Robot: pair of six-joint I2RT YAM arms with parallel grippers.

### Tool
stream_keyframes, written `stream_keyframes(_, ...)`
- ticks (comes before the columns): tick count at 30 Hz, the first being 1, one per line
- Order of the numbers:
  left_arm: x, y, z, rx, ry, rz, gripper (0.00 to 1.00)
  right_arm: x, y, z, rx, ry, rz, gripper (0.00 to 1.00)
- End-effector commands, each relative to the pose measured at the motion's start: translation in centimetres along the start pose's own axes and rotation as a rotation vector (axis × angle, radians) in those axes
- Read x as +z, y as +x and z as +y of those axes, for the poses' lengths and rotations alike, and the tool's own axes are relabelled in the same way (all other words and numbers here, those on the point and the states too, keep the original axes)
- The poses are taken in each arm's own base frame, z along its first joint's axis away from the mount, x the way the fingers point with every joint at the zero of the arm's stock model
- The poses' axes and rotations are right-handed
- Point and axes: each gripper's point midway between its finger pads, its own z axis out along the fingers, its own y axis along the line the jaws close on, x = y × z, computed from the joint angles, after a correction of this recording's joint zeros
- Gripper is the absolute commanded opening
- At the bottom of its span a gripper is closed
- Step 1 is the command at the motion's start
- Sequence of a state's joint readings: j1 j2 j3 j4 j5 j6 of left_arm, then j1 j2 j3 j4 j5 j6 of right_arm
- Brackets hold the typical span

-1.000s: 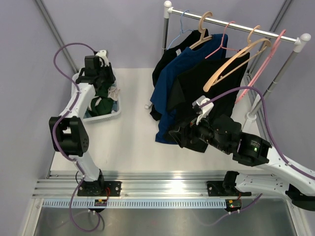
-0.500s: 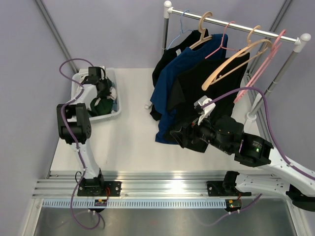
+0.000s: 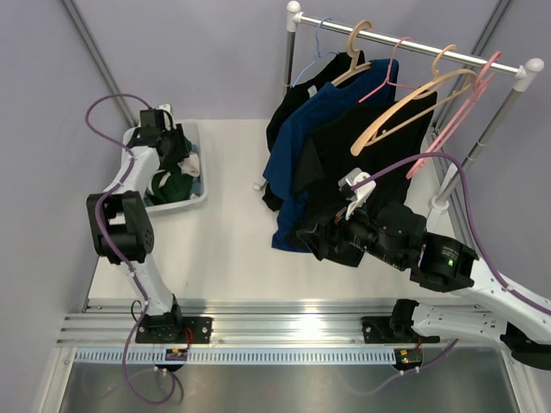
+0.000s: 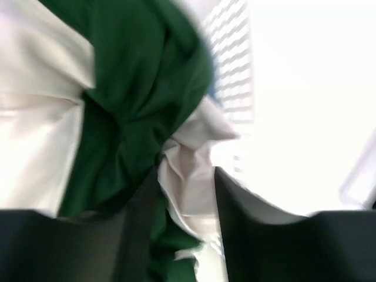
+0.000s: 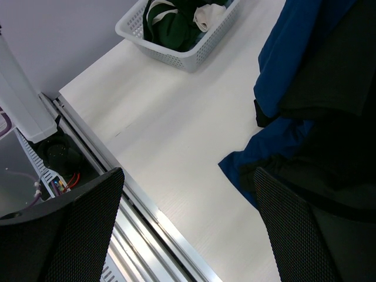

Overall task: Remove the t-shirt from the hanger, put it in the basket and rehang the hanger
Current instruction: Place the T-shirt in the bin.

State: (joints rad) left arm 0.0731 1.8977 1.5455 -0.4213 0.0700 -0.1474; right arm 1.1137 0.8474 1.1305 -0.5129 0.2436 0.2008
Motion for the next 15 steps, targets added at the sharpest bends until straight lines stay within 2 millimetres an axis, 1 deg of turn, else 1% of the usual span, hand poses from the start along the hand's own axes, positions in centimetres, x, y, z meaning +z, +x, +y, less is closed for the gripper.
stream_keyframes(1, -7.5, -7.1, -2.1, 0.018, 0.063, -0.242, 0.53, -0.3, -1.1, 0.6, -0.009, -0.024, -0.036, 1.0)
stream_keyframes(2, -8.1, -7.3, -1.8, 0.006, 0.04, -0.25, 0.57, -0.3, -1.0, 0.6, -0.009, -0.027, -0.035, 0.99)
stream_keyframes(4, -9.2, -7.9, 0.2, -0.026, -0.079, -0.27, 0.58, -0.5, -1.1, 0.6, -0.008, -0.028, -0.039, 0.99)
stream_keyframes(5, -9.4, -7.3, 0.9, -0.046, -0.121, -0.246, 0.58, -0.5, -1.1, 0.6, -0.009, -0.029, -0.041, 0.99)
stream_keyframes(6, -9.6, -7.1, 2.4, -0.059, -0.207, -0.244, 0.56, -0.6, -1.2, 0.5, -0.006, -0.027, -0.046, 0.99)
stream_keyframes(7, -9.6, -6.7, 3.2, -0.071, -0.254, -0.236, 0.54, -0.6, -1.2, 0.5, -0.01, -0.027, -0.046, 1.0)
stream_keyframes(8, -9.5, -6.1, 4.0, -0.088, -0.299, -0.223, 0.49, -0.6, -1.1, 0.5, -0.008, -0.027, -0.046, 1.0)
stream_keyframes(9, -9.7, -5.6, 5.6, -0.102, -0.388, -0.227, 0.29, -0.6, -1.1, 0.5, -0.008, -0.03, -0.043, 0.99)
stream_keyframes(10, -9.2, -4.3, 6.6, -0.134, -0.433, -0.207, 0.16, -0.6, -1.0, 0.6, -0.009, -0.034, -0.041, 0.99)
stream_keyframes(11, -8.8, -3.7, 7.6, -0.159, -0.463, -0.202, 0.03, -0.5, -0.9, 0.6, -0.012, -0.034, -0.036, 0.99)
stream_keyframes(12, -8.3, -3.2, 7.9, -0.194, -0.464, -0.197, 0.0, -0.6, -1.0, 0.6, -0.012, -0.034, -0.038, 0.99)
stream_keyframes(13, -7.4, -2.1, 8.2, -0.208, -0.457, -0.17, 0.0, -0.6, -1.0, 0.6, -0.009, -0.036, -0.039, 0.99)
stream_keyframes(14, -5.9, -1.0, 8.4, -0.222, -0.441, -0.13, 0.0, -0.8, -1.1, 0.7, -0.006, -0.041, -0.039, 0.99)
stream_keyframes(15, -5.0, -0.5, 8.3, -0.226, -0.433, -0.109, 0.0, -0.9, -1.1, 0.8, -0.006, -0.044, -0.04, 1.0)
